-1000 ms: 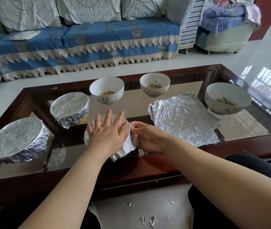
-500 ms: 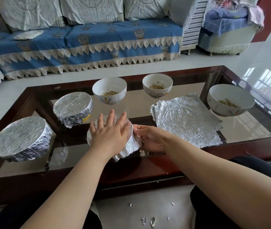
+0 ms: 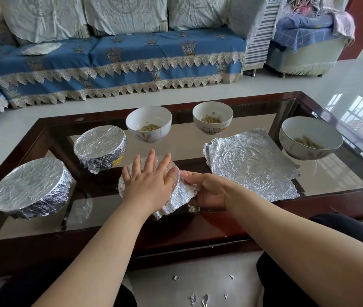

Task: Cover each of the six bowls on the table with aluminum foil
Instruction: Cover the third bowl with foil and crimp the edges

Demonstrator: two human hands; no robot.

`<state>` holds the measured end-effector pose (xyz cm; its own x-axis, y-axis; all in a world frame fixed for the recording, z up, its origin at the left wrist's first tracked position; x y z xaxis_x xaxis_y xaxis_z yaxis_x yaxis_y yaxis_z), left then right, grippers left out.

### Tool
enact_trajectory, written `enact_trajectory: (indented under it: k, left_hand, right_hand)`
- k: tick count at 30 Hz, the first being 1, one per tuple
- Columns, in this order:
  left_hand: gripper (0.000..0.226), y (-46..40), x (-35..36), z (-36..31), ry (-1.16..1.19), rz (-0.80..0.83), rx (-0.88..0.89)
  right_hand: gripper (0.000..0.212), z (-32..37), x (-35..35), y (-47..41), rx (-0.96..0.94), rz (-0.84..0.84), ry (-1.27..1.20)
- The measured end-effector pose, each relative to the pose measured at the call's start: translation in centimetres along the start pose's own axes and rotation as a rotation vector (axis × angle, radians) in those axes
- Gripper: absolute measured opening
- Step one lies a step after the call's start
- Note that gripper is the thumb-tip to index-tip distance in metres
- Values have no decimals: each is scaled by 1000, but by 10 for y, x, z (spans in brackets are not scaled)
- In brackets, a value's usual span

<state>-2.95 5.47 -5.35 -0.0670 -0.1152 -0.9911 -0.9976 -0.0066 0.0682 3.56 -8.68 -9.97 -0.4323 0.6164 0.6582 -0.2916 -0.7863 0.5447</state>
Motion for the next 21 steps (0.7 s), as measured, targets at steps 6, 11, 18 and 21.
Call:
enact_trajectory:
  k: [6,11,18,21]
  left_hand:
    - [58,0,0,0,0,-1,1]
    - [58,0,0,0,4,0,-5]
    - [59,0,0,0,10,-4,-12]
    - [59,0,0,0,12,-7,-11]
  right_hand:
    - [38,-1,7,3,-4,-4,-78]
    - [35,-3,11,2,-37,-25,-71]
    - [19,-14,17,2,-266,-46,-86]
    - [23,-19,21,2,-358,-106,-65]
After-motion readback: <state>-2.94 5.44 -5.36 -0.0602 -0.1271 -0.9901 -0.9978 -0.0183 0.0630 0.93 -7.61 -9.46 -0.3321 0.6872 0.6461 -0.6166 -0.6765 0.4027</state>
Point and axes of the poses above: each hand's wrist, its own y-axis away from the middle knuckle, its own x-axis out of the palm, z = x × y, the point moved 2 cm from there along -y, towards the middle knuckle, and after that the axes turned 13 degrees about x, right-handed, at the moved point
